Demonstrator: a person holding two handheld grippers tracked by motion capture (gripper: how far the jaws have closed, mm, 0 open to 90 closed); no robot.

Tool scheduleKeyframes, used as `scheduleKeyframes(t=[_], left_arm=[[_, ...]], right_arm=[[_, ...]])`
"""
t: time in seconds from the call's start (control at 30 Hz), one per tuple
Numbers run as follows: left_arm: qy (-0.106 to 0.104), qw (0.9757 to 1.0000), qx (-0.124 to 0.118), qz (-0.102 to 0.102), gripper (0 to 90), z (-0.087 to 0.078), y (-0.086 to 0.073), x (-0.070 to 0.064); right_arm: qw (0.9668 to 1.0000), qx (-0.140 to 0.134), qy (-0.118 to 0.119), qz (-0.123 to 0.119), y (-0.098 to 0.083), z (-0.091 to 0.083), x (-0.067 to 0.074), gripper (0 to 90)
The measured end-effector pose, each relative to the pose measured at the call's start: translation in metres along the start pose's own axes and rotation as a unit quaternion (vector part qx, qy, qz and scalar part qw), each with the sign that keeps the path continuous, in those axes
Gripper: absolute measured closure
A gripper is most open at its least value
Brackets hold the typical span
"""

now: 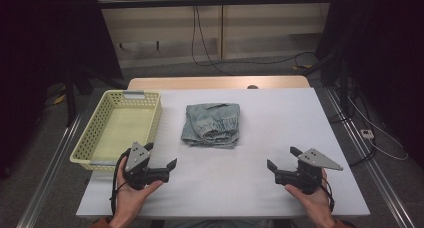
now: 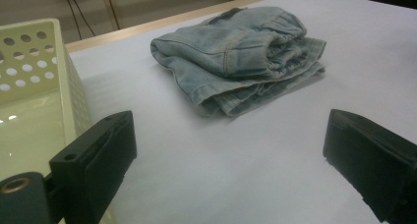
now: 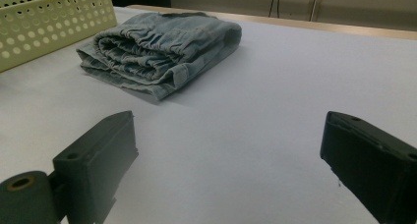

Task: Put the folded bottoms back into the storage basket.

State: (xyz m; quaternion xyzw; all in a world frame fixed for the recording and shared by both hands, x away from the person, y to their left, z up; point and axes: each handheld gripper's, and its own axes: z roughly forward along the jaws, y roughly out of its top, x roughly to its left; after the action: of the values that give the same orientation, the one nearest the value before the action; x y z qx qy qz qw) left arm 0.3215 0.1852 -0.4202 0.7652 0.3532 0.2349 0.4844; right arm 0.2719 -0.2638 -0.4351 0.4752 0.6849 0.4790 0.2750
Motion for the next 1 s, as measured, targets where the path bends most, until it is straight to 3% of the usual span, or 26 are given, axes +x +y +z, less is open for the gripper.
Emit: scheduleKeyframes(t=[0.63, 0.7, 0.8, 0.9, 1.0], left_arm=[[-0.009, 0.9999, 0.014, 0.000, 5.6, 0.007, 0.004, -0.003], [-0.016, 0.9997, 0.015, -0.005, 5.6, 0.009, 0.005, -0.005], [-0.009, 0.9998, 0.017, -0.005, 5.6, 0.009, 0.007, -0.007], [-0.015, 0.9994, 0.025, -0.021, 5.4, 0.012, 0.009, -0.007], [-0.010, 0.9996, 0.023, -0.014, 5.6, 0.013, 0.011, -0.008]], right_arm=[[0.9999, 0.010, 0.011, -0.001, -0.002, 0.001, 0.000, 6.3], [0.9999, 0.010, 0.012, -0.001, -0.002, 0.001, 0.000, 6.3], [0.9999, 0.009, 0.014, -0.002, -0.002, 0.002, 0.001, 6.3], [0.9998, 0.012, 0.014, -0.004, -0.001, 0.002, 0.002, 6.4], [0.9997, 0.015, 0.014, -0.009, -0.001, 0.003, 0.002, 6.6]])
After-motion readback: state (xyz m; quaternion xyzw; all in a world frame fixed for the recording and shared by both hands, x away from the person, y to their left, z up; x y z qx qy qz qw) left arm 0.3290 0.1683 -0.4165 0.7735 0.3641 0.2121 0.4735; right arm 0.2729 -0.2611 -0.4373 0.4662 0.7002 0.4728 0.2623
